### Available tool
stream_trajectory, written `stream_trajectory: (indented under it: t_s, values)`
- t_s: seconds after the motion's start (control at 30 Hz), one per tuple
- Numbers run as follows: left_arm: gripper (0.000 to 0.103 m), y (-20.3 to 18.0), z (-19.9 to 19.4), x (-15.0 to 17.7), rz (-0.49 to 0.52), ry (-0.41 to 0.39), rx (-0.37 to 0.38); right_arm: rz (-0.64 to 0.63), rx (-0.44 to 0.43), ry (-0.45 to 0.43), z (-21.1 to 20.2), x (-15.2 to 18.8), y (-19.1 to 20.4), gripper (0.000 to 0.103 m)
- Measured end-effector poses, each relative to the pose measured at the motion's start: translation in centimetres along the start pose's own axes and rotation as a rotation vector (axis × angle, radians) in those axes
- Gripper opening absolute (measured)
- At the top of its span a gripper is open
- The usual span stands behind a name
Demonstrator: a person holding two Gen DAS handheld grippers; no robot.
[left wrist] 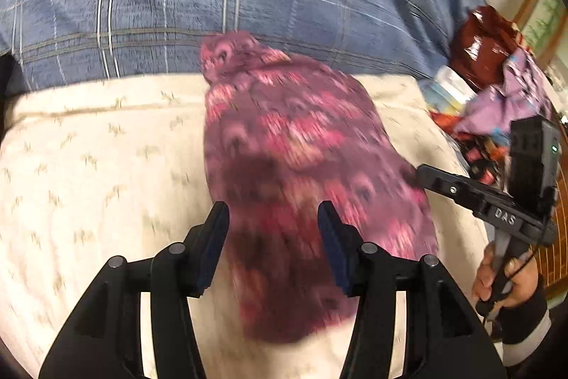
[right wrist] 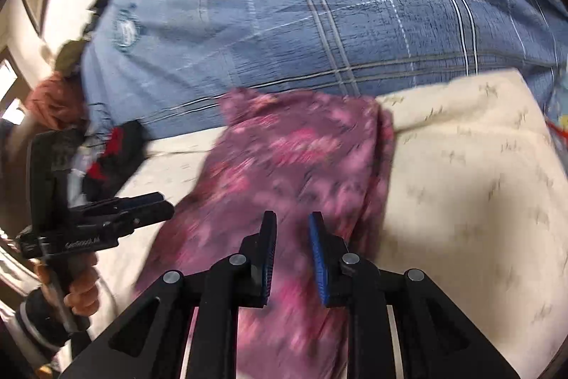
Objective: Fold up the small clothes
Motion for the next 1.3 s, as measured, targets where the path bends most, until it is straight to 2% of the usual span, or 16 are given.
stream_trajectory:
  t_s: [0.17,0.23,0.33,0.43,0.5,0.57,0.6,0.63,0.7,0.8,0.9,1.0,1.03,1.1,1.2,1.3]
  values:
    - [0.052,0.0,2.8,2.7,-0.049,0.076,-0.016,0.048,-0.021,0.013,0.3,3.1,1.1,0.021]
    - [0.052,0.5,4.2,3.9,-0.082,0.109,-0.011,0.035,0.016,0.014,0.3,4.2,1.2,0.017]
    - [0.052,0.4,3.8,4.4,-0.062,0.087,-0.030,-0.014,0.120,0.061,1.5,6.1,0.8,0.008]
    - [0.052,0.5,3.1,4.3,-0.057,0.111,-0.029,-0.014,0.120,0.062,1.3,5.8,0.8,0.008]
    - [0.052,1.0,2.2,3.9,-0.074,0.114,0.005,0.018,0.090,0.081,0.7,5.0,0.9,0.013]
    - [0.054,2.2,0.6,3.1,-0.103,0.078,0.048,0.038,0.063,0.042,-0.5,4.1,0.7,0.016]
    - [0.059,3.0,0.0,2.3,-0.125,0.064,0.060,0.066,0.047,0.009,-1.3,3.4,0.3,0.026]
    - [0.064,3.6,0.1,1.5,-0.148,0.059,0.059,0.113,0.033,-0.027,-1.9,2.6,-0.5,0.045]
    - [0.068,5.0,0.5,0.0,-0.198,0.069,0.048,0.225,-0.002,-0.073,-2.1,1.2,-2.4,0.057]
    - [0.068,6.3,2.4,-2.1,-0.305,0.116,0.118,0.310,-0.060,-0.068,-0.4,0.1,-3.7,0.057]
    - [0.068,5.5,4.7,-4.0,-0.333,0.149,0.165,0.296,-0.008,-0.039,2.6,-1.2,-3.5,0.058]
    - [0.068,5.3,6.7,-5.1,-0.286,0.168,0.092,0.181,0.167,-0.023,4.0,-1.7,-3.3,0.058]
    - [0.068,5.5,7.6,-5.2,-0.290,0.182,0.081,0.166,0.204,-0.010,4.5,-1.7,-3.7,0.063]
    - [0.069,5.9,9.3,-5.2,-0.323,0.223,0.119,0.211,0.145,-0.013,5.0,-1.6,-4.7,0.065]
    - [0.083,6.4,9.6,-5.4,-0.370,0.191,0.185,0.272,-0.009,-0.030,5.3,-2.0,-5.9,0.076]
    - [0.086,5.4,9.6,-5.2,-0.342,0.177,0.205,0.263,-0.177,-0.006,5.9,-1.9,-5.8,0.074]
Point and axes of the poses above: each gripper's, at about its wrist camera, not at the fingertips, and z roughly the way its jaws point, y to its left, x to its underside, the point moved 4 cm from there along z, roughly the way its jaws point, and after that the axes turned 4 degrees about -x, right-handed, at the moved point
